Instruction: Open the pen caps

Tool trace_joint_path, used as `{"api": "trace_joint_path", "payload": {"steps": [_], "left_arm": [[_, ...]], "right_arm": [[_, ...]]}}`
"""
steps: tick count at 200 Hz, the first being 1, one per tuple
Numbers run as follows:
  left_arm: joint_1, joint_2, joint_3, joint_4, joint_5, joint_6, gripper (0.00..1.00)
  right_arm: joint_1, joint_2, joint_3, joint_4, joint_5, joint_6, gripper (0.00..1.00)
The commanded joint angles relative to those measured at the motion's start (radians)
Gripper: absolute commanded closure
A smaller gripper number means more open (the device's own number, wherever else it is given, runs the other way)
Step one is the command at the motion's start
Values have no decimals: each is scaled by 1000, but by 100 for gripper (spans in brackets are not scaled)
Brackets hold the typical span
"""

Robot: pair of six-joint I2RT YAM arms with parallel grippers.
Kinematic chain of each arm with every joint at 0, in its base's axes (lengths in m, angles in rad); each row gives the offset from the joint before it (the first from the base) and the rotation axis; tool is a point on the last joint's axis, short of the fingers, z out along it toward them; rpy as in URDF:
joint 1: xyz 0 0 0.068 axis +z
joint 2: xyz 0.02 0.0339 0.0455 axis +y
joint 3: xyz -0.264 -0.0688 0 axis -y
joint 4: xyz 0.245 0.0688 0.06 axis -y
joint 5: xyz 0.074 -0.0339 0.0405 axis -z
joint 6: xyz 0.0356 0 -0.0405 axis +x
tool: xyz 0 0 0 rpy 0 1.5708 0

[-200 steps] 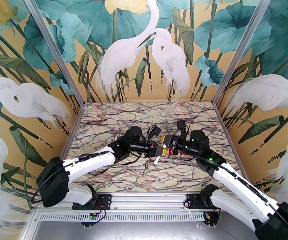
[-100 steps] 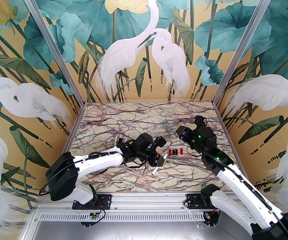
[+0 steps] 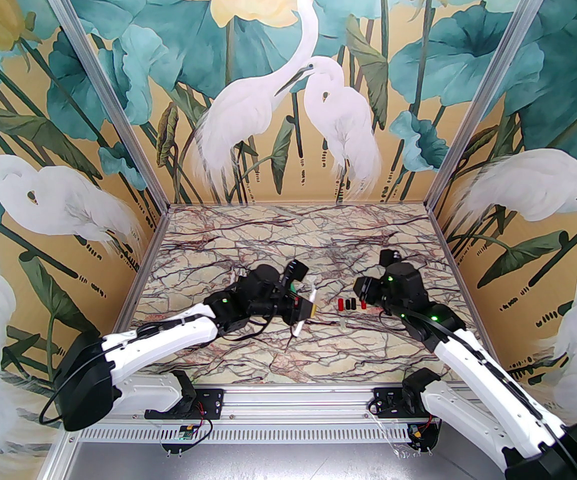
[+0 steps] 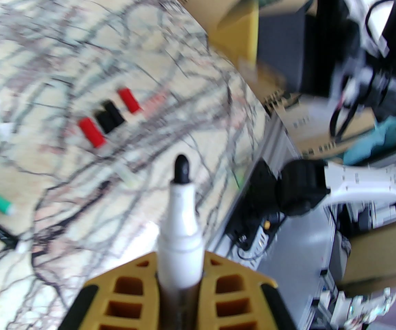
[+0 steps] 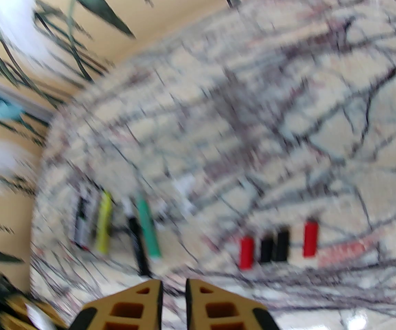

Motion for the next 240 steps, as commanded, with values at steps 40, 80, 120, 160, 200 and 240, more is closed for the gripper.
{"api": "trace_joint_path", "payload": {"steps": [40, 80, 120, 160, 200, 240], "left_arm": [[31, -56, -19, -56, -33, 5, 95], [32, -41, -20, -55, -14, 9, 95], [32, -20, -16, -57, -8, 7, 95], [31, -4, -4, -65, -3, 12, 96], [32, 7, 4, -74, -5, 19, 96], [31, 16, 11, -84, -5, 25, 96]], "right_arm": [[5, 173, -55, -90, -93, -116, 87], [6, 264, -71, -40, -150, -149, 85], [6, 318, -82, -8, -147, -145, 83], [5, 395, -75, 10, -136, -153, 83], [6, 432, -64, 15, -118, -165, 83], [4, 483, -39, -1, -101, -183, 82]]}}
